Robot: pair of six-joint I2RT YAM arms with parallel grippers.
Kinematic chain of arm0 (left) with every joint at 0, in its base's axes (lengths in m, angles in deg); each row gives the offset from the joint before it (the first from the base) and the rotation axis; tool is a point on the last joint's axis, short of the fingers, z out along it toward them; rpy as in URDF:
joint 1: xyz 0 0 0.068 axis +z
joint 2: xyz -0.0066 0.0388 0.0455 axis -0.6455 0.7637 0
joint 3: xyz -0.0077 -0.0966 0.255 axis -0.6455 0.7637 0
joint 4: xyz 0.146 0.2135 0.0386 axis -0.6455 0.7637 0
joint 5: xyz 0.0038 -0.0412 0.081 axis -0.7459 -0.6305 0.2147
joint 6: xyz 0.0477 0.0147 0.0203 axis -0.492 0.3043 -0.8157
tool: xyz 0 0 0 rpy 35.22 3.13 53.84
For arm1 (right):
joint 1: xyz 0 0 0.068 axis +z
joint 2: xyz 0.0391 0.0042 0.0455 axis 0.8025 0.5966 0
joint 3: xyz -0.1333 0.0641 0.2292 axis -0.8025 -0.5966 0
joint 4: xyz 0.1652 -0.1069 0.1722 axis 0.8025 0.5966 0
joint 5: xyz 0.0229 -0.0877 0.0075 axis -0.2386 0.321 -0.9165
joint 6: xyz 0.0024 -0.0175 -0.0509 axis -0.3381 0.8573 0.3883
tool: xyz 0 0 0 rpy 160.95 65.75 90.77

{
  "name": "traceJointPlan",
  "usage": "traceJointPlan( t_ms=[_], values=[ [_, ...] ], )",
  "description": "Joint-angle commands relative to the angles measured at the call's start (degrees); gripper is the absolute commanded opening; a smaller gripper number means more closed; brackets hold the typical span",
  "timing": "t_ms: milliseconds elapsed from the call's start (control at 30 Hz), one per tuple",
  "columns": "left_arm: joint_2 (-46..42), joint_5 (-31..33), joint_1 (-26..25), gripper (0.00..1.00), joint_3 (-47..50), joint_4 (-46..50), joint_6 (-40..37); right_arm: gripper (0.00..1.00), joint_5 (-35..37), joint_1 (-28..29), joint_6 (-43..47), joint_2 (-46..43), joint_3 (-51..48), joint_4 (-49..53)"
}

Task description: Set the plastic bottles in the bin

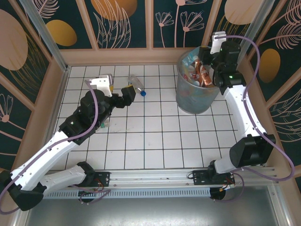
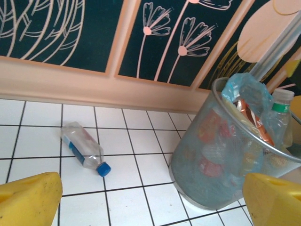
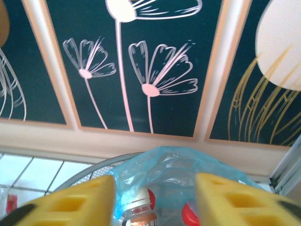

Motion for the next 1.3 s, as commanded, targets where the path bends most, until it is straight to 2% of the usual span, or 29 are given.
traceJointPlan(
  t_ms=[0, 200, 400, 467, 667, 833, 1000, 1067, 1200, 1267],
  values=[
    [-0.06, 2.51, -0.33, 0.98, 0.70, 0.90, -0.85, 0.38, 3.19, -2.28, -0.30, 1.17, 1.42, 0.94],
    [0.33, 3.27, -0.30, 0.98, 0.78, 0.92, -0.50, 0.38, 4.05, -3.70, -1.51, 6.00, 2.12, 1.18],
    [0.06, 2.75, -0.33, 0.98, 1.77, 1.01, 0.62, 0.26, 3.79, -6.57, -3.72, 11.40, 3.00, 3.50],
    [-0.34, 2.97, -0.32, 0.98, 2.29, 1.10, 0.81, 0.23, 2.80, -6.84, -4.50, 11.44, 0.50, 3.74],
    [-0.50, 3.41, -0.32, 0.98, 3.20, 1.09, 0.91, 0.21, -0.01, -6.94, -7.06, 8.21, -10.49, -0.17],
    [0.81, 3.27, -0.32, 0.98, 2.17, 1.18, 0.12, 0.22, 0.26, -7.06, -6.51, 7.58, -11.48, -0.73],
    [1.37, 3.49, -0.33, 0.98, 1.09, 1.36, 0.02, 0.34, -0.15, -7.12, -5.63, 8.13, -4.75, 1.45],
    [0.81, 4.58, -0.35, 0.98, 0.83, 1.57, 0.21, 0.46, 0.45, -6.49, -5.92, 7.00, -2.04, 1.34],
    [-1.07, 7.79, -0.30, 0.98, 0.66, 2.35, -0.01, 0.60, 1.00, -4.26, -6.27, 3.79, 1.40, 0.58],
    [-1.86, 10.16, -0.33, 0.98, 0.43, 3.38, -0.45, 0.67, 3.98, -2.00, -5.70, 2.22, 2.53, 0.55]
  ],
)
